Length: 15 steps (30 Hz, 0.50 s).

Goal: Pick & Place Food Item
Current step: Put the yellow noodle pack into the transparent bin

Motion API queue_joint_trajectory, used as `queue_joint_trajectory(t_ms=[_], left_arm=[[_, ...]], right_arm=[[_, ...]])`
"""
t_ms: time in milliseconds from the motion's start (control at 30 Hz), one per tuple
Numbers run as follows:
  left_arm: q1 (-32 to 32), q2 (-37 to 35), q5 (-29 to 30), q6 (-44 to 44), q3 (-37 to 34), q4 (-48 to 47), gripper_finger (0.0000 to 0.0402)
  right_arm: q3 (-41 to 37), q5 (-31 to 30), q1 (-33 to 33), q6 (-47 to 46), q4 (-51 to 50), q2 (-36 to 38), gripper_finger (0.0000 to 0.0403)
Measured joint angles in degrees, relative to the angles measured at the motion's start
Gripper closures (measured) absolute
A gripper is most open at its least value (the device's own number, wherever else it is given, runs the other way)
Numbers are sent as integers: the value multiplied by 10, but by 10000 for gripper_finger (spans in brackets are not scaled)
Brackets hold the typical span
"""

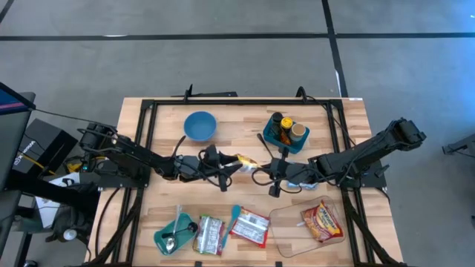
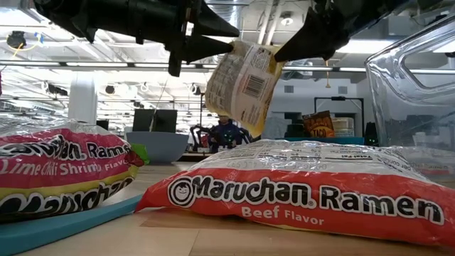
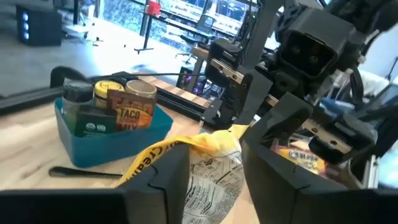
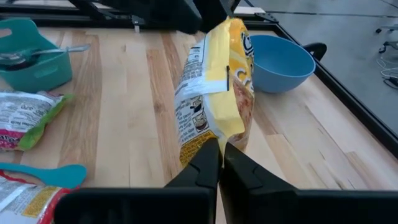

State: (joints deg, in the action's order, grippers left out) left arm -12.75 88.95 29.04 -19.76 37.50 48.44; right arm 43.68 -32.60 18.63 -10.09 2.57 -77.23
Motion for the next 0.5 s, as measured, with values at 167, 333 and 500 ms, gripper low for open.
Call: queue_joint_trajectory(t_ms=[167, 333, 500], left_arm=[[-1, -6, 0, 45, 0, -1, 244], [-1, -16, 0, 90, 0, 0, 243], [-1, -16, 0, 92, 0, 1, 243]], right_arm=[[0, -1, 3, 0, -15, 0, 403], [0, -3, 5, 1, -23, 0, 403], [0, -3, 5, 9, -23, 0, 403]])
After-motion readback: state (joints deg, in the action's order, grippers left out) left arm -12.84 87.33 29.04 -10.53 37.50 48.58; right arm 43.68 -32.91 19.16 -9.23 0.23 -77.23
